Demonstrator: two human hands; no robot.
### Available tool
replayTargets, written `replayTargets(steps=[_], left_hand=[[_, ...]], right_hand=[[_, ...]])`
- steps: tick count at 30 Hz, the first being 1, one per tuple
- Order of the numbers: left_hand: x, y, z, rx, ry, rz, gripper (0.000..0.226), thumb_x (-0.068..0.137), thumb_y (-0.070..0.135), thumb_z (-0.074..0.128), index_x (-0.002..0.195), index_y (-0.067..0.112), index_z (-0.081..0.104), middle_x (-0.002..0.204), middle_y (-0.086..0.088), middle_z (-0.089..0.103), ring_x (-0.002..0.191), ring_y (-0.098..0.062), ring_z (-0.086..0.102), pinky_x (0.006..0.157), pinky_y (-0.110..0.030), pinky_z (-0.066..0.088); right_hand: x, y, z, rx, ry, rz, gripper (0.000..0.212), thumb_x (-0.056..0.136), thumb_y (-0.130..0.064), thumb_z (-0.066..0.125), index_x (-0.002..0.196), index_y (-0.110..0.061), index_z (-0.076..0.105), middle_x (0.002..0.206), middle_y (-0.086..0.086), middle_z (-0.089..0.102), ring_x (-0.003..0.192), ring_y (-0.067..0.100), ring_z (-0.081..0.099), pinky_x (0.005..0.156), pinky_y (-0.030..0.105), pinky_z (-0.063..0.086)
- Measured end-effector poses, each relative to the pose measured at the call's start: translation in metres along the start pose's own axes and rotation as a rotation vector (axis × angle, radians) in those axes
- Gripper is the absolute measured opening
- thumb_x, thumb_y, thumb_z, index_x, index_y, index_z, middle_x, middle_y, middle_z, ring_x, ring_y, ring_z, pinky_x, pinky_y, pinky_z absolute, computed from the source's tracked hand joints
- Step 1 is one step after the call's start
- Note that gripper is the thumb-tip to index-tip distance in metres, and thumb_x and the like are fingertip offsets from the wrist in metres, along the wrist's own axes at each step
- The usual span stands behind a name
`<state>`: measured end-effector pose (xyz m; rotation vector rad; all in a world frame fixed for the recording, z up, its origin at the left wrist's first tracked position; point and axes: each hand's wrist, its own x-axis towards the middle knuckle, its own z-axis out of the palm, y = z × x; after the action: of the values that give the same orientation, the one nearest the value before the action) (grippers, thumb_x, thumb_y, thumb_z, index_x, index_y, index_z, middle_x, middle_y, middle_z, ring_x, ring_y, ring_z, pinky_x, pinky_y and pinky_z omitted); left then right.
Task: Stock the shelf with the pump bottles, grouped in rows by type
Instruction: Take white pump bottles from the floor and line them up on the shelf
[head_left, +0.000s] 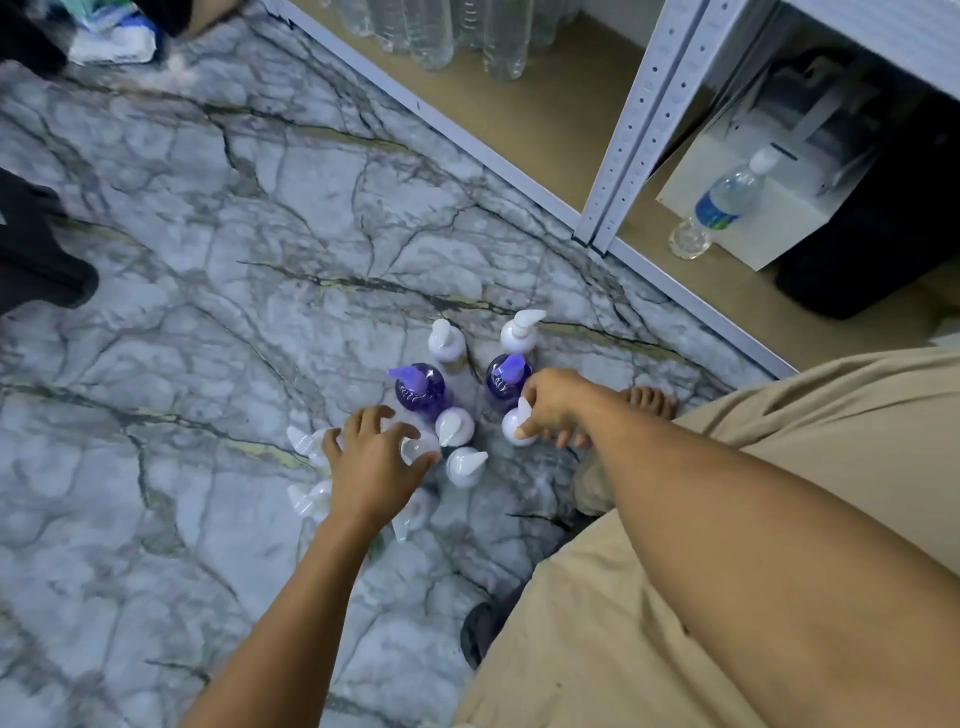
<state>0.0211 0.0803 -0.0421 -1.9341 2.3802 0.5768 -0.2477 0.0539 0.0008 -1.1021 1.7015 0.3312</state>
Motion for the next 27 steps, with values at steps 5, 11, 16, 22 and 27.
replayTargets(steps=[5,11,16,22,27], left_hand=[[-0.002,0.015,-0.002,0.14,-0.005,-0.081,0.041,0.079,0.063,0.072,0.103,0.029,0.074,0.115,-0.007,0.05,0.108,-0.035,0.041,0.093,-0.046,0.033],[-0.007,0.037,-0.006,0.201,-0.082,-0.148,0.033,0.093,0.05,0.058,0.1,0.018,0.06,0.098,-0.005,0.066,0.102,-0.03,0.056,0.083,-0.041,0.036],[-0.01,0.04,-0.02,0.031,-0.17,-0.165,0.019,0.093,0.029,0.055,0.11,0.023,0.059,0.103,-0.003,0.067,0.11,-0.028,0.057,0.076,-0.034,0.038],[-0.006,0.053,-0.062,0.061,-0.239,0.008,0.028,0.087,0.021,0.053,0.11,0.034,0.063,0.105,0.002,0.068,0.102,-0.026,0.063,0.081,-0.035,0.036],[0.0,0.082,-0.123,0.202,-0.238,0.179,0.029,0.091,0.02,0.046,0.104,0.041,0.061,0.101,0.01,0.065,0.097,-0.017,0.058,0.08,-0.037,0.025]], right_hand=[[0.005,-0.002,0.004,0.058,-0.005,0.002,0.015,0.091,-0.018,0.069,0.104,-0.011,0.066,0.089,0.014,0.076,0.08,0.028,0.076,0.069,0.036,0.058],[-0.011,-0.003,0.0,0.072,-0.161,-0.001,0.018,0.093,-0.025,0.068,0.094,-0.011,0.057,0.102,0.015,0.076,0.076,0.032,0.074,0.08,0.043,0.056],[-0.035,-0.001,-0.014,0.051,-0.042,-0.049,0.012,0.093,-0.015,0.065,0.097,-0.012,0.054,0.088,0.01,0.073,0.072,0.027,0.076,0.069,0.035,0.053],[-0.092,0.006,-0.054,-0.085,0.15,-0.165,0.018,0.088,-0.005,0.062,0.102,-0.017,0.062,0.103,0.011,0.065,0.068,0.025,0.075,0.056,0.032,0.057],[-0.152,0.028,-0.097,-0.171,0.418,-0.271,0.04,0.087,-0.011,0.062,0.122,-0.029,0.065,0.121,0.01,0.062,0.098,0.027,0.062,0.076,0.036,0.052]])
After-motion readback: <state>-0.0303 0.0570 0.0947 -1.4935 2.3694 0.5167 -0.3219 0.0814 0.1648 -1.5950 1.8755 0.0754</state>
